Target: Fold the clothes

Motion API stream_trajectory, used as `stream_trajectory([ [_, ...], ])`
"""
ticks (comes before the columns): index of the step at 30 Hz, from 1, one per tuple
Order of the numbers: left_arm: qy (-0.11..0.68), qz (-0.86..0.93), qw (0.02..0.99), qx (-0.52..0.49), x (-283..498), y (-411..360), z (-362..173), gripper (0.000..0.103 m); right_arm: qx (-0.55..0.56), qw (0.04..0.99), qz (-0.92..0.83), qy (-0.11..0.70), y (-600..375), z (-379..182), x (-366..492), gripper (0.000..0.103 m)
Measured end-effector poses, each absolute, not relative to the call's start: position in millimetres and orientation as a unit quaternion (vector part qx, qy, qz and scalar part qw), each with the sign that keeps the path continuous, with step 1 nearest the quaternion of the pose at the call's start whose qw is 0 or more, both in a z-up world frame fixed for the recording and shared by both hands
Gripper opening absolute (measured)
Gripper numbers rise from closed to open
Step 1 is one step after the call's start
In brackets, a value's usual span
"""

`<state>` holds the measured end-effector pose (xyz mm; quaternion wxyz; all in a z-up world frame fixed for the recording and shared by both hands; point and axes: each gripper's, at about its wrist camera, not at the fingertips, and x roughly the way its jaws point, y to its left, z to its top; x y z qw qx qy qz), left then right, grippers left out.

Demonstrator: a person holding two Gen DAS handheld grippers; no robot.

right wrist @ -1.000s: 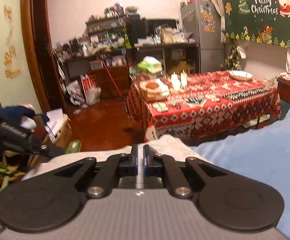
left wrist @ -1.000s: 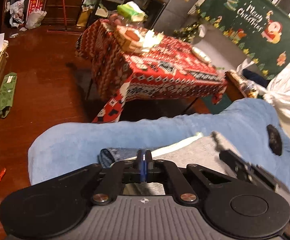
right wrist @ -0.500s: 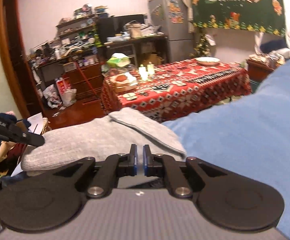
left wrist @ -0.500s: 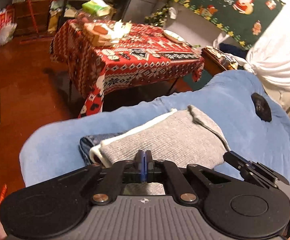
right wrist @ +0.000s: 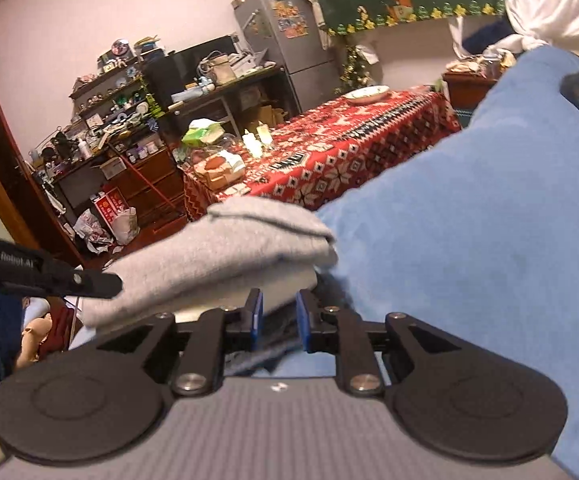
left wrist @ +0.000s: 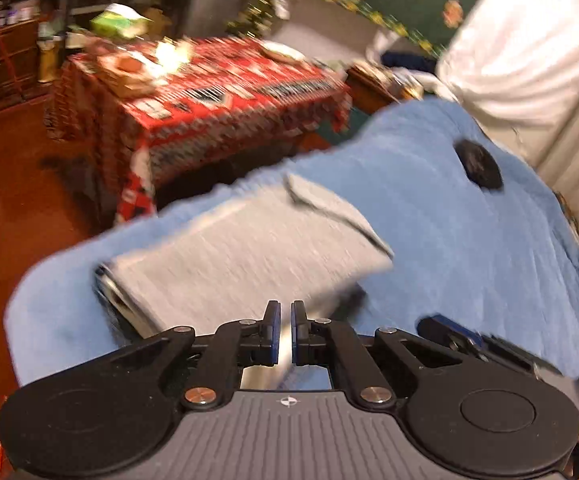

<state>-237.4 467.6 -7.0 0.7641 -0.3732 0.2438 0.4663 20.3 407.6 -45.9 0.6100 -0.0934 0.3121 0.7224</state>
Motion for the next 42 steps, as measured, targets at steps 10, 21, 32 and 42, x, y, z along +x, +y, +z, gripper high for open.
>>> stream_trajectory([
  [10,0.255,0.423,0.811,-0.313,-203.4,412.4,-44.7,0.028,-0.131,0.631,0.701,0.306,344.6,-63.7,33.0,0.066],
  [21,0.24,0.396,0.852,-0.245,-243.0,329.2,-47.1,0.051,-0.107,0.686,0.644,0.322,255.3,-52.3,2.4,0.102],
  [32,0.266,0.399,0.84,-0.253,-305.2,281.8,-11.9,0.075,-0.116,0.696,0.626,0.333,195.0,-20.4,-74.4,0.102],
  [42,0.272,0.441,0.814,-0.263,-346.9,285.7,21.9,0.085,-0.202,0.733,0.584,0.285,188.7,29.7,-146.6,0.102],
])
